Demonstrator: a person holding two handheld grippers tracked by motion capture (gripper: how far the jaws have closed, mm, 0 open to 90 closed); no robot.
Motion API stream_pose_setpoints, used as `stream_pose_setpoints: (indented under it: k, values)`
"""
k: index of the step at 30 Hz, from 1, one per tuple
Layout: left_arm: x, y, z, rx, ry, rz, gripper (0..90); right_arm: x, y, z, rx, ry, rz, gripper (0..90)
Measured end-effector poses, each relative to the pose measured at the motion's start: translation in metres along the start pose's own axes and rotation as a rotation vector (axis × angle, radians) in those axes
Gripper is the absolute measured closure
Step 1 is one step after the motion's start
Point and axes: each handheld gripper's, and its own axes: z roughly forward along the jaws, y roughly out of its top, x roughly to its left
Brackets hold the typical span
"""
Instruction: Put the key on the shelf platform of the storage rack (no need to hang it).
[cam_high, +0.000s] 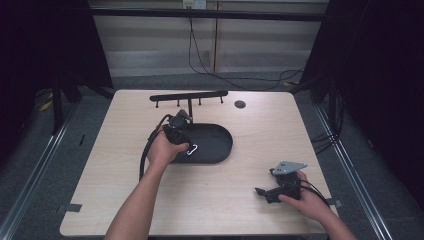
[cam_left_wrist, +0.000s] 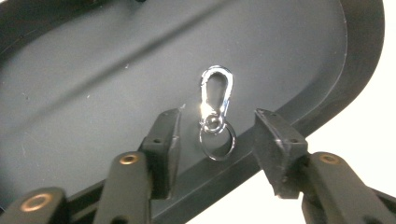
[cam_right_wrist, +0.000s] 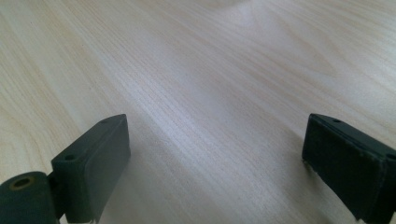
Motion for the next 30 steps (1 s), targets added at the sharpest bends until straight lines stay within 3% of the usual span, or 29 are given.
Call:
stream_pose_setpoints:
  k: [19,30]
  values:
    - [0.003,-0.011,-0.015,-0.063,-0.024,0.002,34.4,0.000,0.000,0.000,0.000,0.000,-0.001,7.0]
    - [0.004,-0.019,-0.025,-0.083,-0.024,0.008,32.7,0.000,0.000,0.000,0.001,-0.003,-0.001,7.0]
